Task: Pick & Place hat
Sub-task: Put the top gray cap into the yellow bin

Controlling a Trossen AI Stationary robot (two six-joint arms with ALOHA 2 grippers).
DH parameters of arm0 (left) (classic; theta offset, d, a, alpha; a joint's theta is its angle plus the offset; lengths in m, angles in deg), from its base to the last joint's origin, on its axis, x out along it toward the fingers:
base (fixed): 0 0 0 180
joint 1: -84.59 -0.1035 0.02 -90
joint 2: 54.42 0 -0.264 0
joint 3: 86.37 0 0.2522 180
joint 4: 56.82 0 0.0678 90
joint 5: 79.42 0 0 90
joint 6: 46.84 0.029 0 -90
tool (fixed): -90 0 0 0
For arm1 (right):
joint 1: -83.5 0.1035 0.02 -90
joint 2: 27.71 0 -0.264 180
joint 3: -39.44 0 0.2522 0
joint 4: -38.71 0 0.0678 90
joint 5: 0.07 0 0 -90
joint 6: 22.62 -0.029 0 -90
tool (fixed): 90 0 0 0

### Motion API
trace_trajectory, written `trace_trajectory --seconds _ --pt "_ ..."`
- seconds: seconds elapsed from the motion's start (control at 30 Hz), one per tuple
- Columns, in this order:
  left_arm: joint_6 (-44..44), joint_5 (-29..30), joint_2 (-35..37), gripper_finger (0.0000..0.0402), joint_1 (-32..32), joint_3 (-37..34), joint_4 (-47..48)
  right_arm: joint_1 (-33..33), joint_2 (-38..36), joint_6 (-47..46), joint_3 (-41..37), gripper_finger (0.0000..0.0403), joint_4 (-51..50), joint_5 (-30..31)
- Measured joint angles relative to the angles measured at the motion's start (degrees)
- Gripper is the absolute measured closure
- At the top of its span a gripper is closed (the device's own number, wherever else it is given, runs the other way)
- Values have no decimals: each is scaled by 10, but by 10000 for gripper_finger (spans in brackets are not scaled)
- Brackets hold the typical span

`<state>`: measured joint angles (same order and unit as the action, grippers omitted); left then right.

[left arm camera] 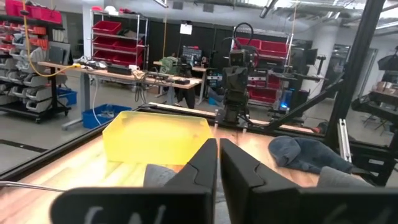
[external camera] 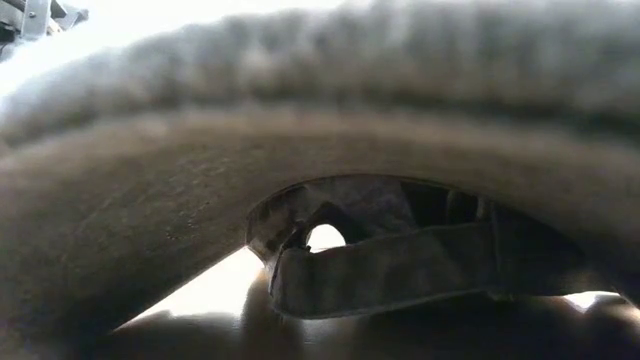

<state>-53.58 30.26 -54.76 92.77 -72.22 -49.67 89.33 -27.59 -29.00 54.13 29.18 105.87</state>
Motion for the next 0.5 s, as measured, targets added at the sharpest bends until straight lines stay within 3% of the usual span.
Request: trace_trajectory --seconds 0.23,0.5 --pt "1 12 0 305 0 0 -2 0 0 -4 0 396 0 16" --pt "0 12 0 262 0 0 -45 -1 0 118 0 396 30 40"
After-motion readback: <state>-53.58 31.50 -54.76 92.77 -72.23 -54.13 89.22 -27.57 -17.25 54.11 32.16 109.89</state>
